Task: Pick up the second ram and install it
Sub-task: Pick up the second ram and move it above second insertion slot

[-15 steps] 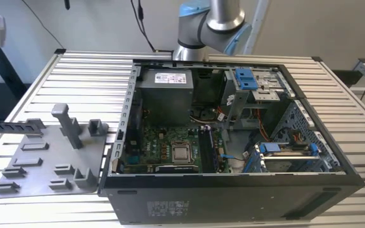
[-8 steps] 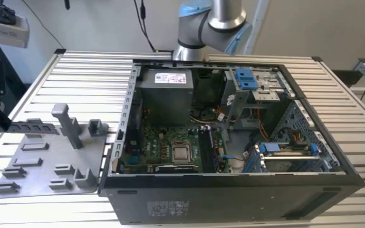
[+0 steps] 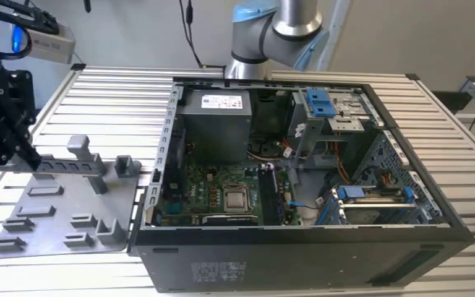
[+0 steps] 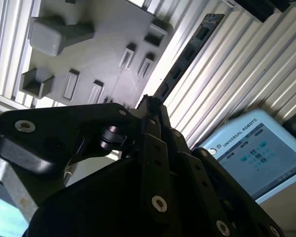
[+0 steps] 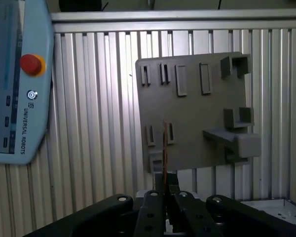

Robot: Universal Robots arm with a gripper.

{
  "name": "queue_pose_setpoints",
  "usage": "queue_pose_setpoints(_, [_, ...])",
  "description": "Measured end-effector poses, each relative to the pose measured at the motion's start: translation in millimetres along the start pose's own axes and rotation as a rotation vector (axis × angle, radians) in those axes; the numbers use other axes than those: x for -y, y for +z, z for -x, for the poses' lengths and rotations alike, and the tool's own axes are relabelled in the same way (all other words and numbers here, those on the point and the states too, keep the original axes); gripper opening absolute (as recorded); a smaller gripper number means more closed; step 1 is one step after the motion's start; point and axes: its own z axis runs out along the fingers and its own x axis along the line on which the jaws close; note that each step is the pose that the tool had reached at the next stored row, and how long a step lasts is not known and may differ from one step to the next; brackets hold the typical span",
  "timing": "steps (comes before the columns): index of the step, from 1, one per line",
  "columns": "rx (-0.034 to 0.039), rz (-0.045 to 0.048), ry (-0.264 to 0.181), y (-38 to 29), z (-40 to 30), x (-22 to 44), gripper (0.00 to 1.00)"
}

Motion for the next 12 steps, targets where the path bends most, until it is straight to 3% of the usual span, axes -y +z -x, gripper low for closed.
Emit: queue_pose_setpoints(12, [-0.0004,0.0063,0.000,-0.1,2.4,41.2,0.14])
